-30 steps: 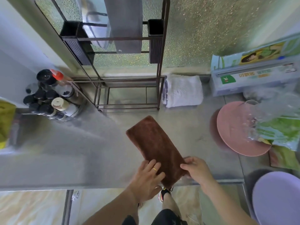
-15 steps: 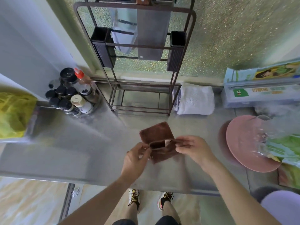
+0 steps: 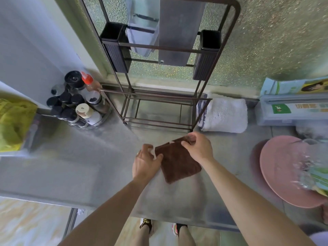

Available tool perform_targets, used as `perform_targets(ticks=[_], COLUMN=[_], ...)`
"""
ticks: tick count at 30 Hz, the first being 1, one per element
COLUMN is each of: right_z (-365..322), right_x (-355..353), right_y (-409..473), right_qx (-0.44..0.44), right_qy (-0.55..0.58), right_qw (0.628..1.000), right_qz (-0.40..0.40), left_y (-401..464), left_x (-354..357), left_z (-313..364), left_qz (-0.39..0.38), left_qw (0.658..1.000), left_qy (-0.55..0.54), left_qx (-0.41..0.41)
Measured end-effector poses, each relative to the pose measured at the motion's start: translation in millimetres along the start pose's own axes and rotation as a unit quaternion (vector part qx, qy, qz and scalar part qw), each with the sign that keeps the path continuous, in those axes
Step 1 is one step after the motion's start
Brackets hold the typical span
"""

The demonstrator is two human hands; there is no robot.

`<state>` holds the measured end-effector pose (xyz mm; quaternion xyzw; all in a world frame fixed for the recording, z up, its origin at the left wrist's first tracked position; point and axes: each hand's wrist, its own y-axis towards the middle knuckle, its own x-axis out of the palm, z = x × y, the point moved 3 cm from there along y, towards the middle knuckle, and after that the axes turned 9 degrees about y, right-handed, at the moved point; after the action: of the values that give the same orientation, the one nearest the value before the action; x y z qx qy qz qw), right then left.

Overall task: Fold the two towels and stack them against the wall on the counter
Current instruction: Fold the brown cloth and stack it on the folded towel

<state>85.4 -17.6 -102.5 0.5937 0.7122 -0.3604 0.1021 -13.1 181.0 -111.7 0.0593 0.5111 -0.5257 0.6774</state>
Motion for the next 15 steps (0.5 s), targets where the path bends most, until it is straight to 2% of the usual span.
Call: perform_targets(ticks=[2, 4, 10, 12, 15], right_z=[5, 10, 16, 19, 25], right_x=[-1, 0, 3, 0, 1], right_y=[-8, -15, -19, -24, -34], right_qx=[0.02, 0.039, 0.088, 0.119, 0.138], right_qy=[0.006, -0.001, -0.011, -0.007, -0.02], right_qw=[1.0, 0.999, 0.996, 0.993, 0.99], right_qz=[0.018, 0.016, -0.002, -0.005, -0.022], left_y=[0, 4, 9, -3, -20], left_x=[1, 0, -8, -4, 8], left_z=[5, 9, 17, 13, 10], left_qz=[0.028, 0.025, 0.042, 0.017, -0.044], left_qw=[0.999, 0.999, 0.996, 0.992, 0.989], left_qy=[0.013, 0.01, 0.018, 0.025, 0.006], left_qx=[0.033, 0.026, -0.081, -0.124, -0.139])
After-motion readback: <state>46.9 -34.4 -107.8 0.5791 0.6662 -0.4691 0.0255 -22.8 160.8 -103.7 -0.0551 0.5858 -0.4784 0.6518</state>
